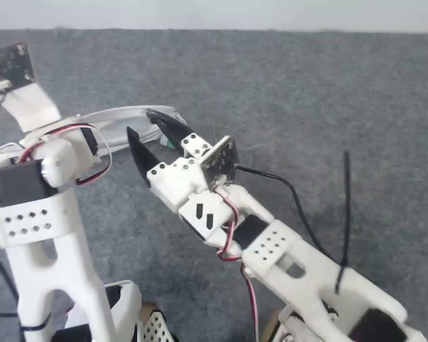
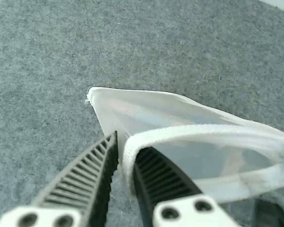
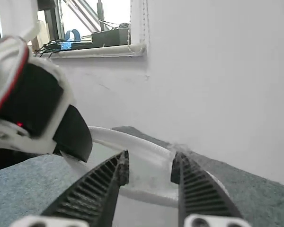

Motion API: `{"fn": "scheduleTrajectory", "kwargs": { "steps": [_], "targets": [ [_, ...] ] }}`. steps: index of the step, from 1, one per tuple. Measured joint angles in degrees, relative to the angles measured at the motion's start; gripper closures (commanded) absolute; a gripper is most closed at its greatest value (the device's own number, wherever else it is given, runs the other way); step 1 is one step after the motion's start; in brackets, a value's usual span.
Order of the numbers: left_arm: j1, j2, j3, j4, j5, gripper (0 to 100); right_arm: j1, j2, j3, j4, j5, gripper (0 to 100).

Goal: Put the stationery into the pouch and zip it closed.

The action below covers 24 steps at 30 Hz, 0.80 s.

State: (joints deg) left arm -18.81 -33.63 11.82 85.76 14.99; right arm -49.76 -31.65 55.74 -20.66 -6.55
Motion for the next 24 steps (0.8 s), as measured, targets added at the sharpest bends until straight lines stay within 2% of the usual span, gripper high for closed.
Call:
{"fn": "scheduleTrajectory", "kwargs": {
  "steps": [7, 19, 24],
  "targets": [
    [-0.6, 0.0, 0.0, 0.0, 0.0, 99, 3.4, -7.8, 0.0, 16.3, -1.1, 85.4],
    [-14.0, 0.0, 0.0, -0.8, 0.0, 99, 5.3, -8.4, -8.6, 39.4, -1.1, 85.4],
    [-18.0, 0.0, 0.0, -0.8, 0.0, 99, 5.7, -7.6, -9.8, 41.6, 0.6, 85.4]
  ]
}}
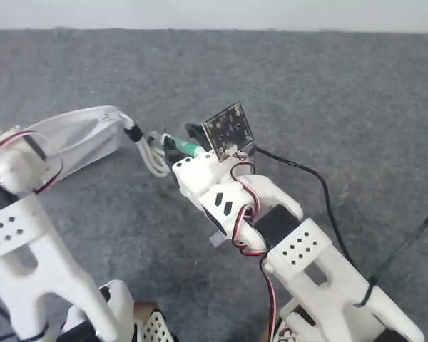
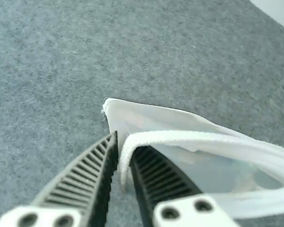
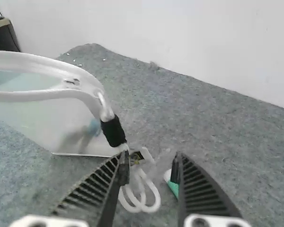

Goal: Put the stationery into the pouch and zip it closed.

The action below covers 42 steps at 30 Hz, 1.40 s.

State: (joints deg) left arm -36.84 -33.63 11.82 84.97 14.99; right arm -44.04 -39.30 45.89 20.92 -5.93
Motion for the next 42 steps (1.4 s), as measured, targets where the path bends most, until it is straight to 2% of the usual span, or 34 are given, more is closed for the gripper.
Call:
{"fn": "scheduleTrajectory", "kwargs": {
  "steps": [9, 21, 26, 38, 42],
  "targets": [
    [-1.1, 0.0, 0.0, 0.0, 0.0, 99, 2.5, 17.6, -9.0, 1.2, 1.9, 85.3],
    [-1.1, 0.0, 0.0, 0.0, 0.0, 99, 3.3, 50.2, -37.5, 17.9, 2.0, 85.3],
    [-1.1, 0.0, 0.0, 0.0, 0.0, 99, 3.4, 60.9, -47.5, 23.1, 5.3, 85.3],
    [-1.1, 0.0, 0.0, 0.0, 0.0, 99, 5.4, 75.6, -61.9, 25.0, 6.2, 85.3],
    [-1.1, 0.0, 0.0, 0.0, 0.0, 99, 6.2, 78.4, -63.8, 25.0, 9.7, 85.7]
  ]
}}
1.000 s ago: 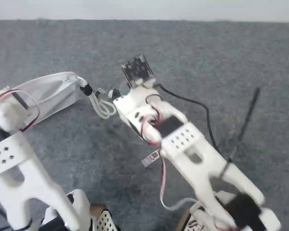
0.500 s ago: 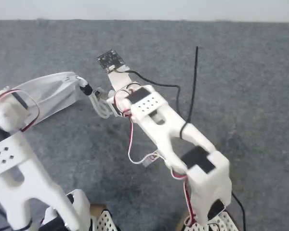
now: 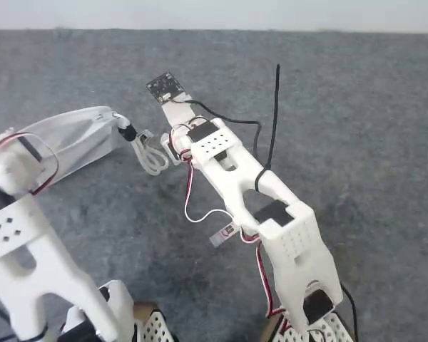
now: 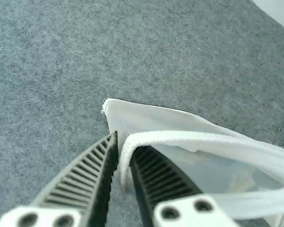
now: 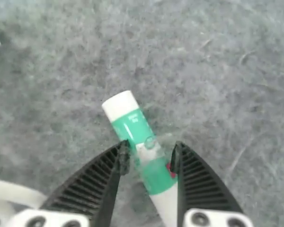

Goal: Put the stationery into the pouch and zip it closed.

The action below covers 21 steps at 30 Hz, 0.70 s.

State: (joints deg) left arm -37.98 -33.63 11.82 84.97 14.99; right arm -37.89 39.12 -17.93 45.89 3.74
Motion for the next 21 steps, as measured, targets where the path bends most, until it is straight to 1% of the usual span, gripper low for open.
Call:
{"fn": "scheduleTrajectory", "kwargs": {
  "steps": [4, 8, 14, 21],
  "targets": [
    [0.0, 0.0, 0.0, 0.0, 0.0, 99, 0.1, 1.1, -0.6, 0.2, 2.2, 85.8],
    [0.0, 0.0, 0.0, 0.0, 0.0, 99, 0.3, 1.1, -1.6, 4.1, 3.9, 86.0],
    [0.0, 0.0, 0.0, 0.0, 0.0, 99, 0.6, 3.4, -6.2, 12.2, 4.1, 96.5],
    [0.0, 0.0, 0.0, 0.0, 0.0, 99, 1.6, 4.5, -9.8, 20.3, 8.2, 97.5]
  ]
}}
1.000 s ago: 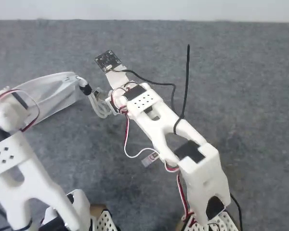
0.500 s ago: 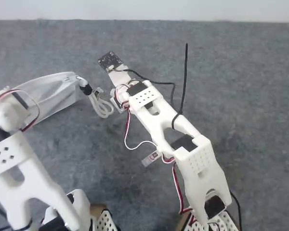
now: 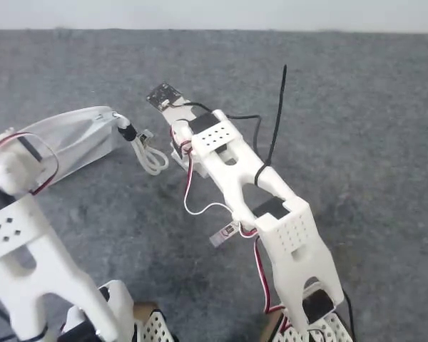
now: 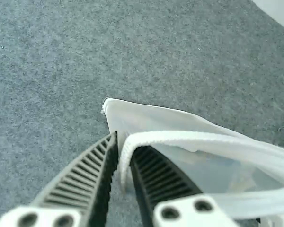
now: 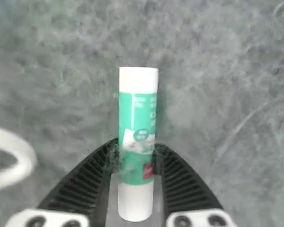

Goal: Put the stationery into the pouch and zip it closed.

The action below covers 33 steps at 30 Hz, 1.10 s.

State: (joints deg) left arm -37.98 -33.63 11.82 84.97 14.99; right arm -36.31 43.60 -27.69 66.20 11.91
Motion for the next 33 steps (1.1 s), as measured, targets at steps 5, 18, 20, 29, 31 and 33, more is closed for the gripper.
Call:
{"fn": "scheduleTrajectory", "kwargs": {
  "steps": [5, 18, 20, 29, 31, 33],
  "targets": [
    [0.0, 0.0, 0.0, 0.0, 0.0, 99, 1.1, 0.0, -2.0, 7.8, 0.4, 96.9],
    [0.0, 0.0, 0.0, 0.0, 0.0, 99, 1.5, 0.2, -6.7, 22.5, 0.5, 76.8],
    [0.0, 0.0, 0.0, 0.0, 0.0, 99, 1.0, 0.2, -8.4, 22.6, 0.5, 79.7],
    [0.0, 0.0, 0.0, 0.0, 0.0, 99, -0.4, 1.6, -11.0, 18.3, -4.3, 82.0],
    [0.0, 0.0, 0.0, 0.0, 0.0, 99, -0.4, 3.3, -11.1, 17.5, -4.3, 82.1],
    [0.0, 0.0, 0.0, 0.0, 0.0, 99, -0.4, 5.0, -11.1, 16.4, -4.3, 82.2]
  ]
}}
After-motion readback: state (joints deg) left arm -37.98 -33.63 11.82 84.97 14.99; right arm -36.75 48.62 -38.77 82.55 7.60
